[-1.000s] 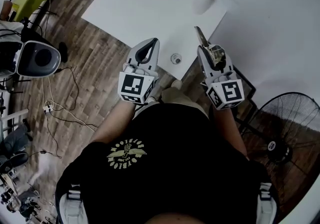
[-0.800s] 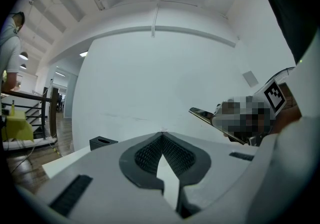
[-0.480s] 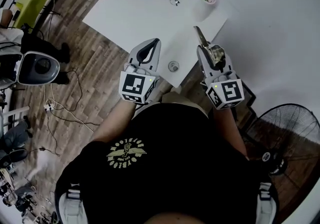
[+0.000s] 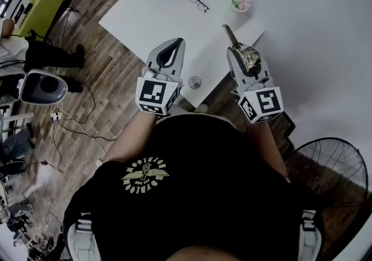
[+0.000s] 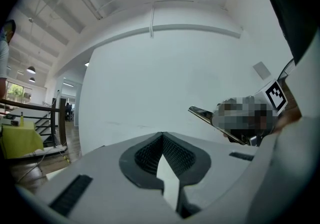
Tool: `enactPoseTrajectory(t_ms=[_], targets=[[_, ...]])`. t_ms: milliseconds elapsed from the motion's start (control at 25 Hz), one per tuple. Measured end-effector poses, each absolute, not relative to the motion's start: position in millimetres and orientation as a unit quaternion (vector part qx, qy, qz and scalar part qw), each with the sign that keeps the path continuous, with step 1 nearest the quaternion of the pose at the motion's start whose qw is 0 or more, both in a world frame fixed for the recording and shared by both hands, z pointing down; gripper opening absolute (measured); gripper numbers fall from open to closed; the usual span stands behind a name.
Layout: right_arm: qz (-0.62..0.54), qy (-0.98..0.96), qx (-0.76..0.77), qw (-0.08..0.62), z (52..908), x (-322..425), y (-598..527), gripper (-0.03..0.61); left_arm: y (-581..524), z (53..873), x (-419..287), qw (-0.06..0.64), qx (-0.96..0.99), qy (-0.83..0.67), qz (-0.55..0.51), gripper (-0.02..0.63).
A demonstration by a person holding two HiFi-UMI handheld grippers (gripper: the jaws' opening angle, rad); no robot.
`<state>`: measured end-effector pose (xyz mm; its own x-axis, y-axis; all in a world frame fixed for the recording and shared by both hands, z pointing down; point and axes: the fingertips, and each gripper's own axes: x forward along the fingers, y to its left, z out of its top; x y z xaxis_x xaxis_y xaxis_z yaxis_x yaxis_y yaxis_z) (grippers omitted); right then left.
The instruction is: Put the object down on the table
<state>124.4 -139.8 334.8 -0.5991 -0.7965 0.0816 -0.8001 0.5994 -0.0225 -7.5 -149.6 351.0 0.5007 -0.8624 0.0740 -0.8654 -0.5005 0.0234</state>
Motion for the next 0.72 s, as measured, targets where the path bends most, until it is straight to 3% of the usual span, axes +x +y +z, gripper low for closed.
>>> enactPoseTrajectory(t_ms=[720], targets=[[0.030,-0.901,0.433,0.001,329.6,138.5,-159.7,0.110,-155.4,347.2,-5.0,0.016,0.852,-0.521,0.042,0.006]])
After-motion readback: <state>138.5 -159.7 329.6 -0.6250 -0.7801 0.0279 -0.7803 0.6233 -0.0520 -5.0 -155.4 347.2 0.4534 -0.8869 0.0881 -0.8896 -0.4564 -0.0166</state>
